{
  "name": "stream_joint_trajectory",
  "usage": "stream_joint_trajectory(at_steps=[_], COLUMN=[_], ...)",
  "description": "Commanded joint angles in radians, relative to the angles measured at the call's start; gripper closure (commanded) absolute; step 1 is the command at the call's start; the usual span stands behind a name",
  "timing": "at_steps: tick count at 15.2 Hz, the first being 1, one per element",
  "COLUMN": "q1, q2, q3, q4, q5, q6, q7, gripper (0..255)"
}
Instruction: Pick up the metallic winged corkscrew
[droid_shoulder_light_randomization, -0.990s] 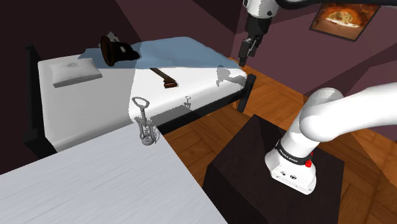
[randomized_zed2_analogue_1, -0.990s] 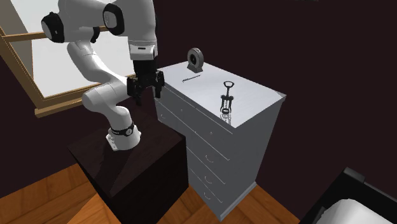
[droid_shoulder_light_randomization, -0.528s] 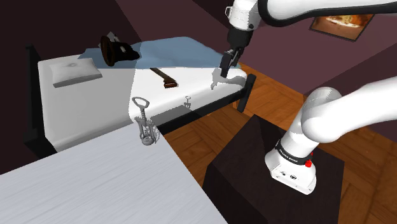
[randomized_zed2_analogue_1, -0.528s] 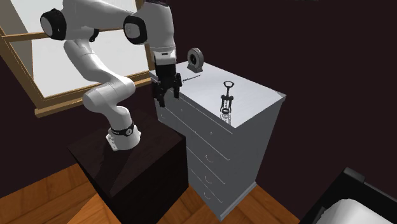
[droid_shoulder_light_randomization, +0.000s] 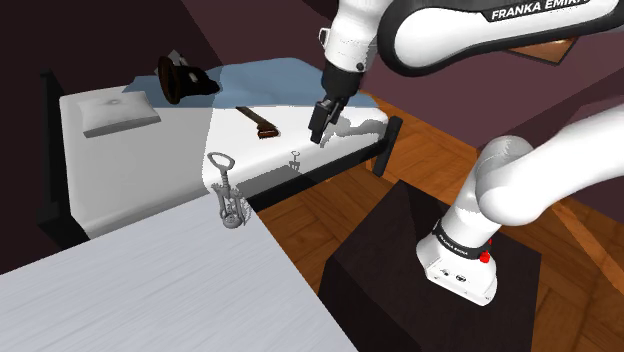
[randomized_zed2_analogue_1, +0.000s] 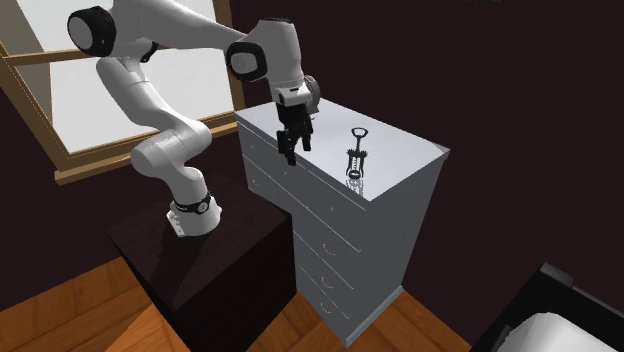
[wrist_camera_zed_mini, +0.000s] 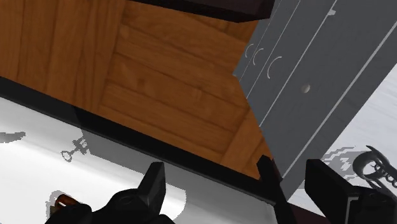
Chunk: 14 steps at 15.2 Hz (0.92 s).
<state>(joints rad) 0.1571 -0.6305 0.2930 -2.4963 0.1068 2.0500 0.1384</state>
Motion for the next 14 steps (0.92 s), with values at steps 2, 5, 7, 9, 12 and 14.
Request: stream_joint_trajectory(at_steps=[2,5,7,9,12,14], q1=[0.021,0.036,0.042,0.046,0.046,0.043], q2=[0.058,0.124,0.171,0.219,0.295,0.348], q3=[0.045,0.095,0.129,0.164,0.220,0.258], q4=[0.020,0.046,0.068,0.094,0.138,0.172], q5=[0.019,0.029,0.028,0.021,-0.003,-0.031], q6=[0.075,0.150,0.199,0.246,0.312,0.352], q7=[0.028,0.061,0.085,0.111,0.156,0.192], gripper=[0,0,0,0,0,0])
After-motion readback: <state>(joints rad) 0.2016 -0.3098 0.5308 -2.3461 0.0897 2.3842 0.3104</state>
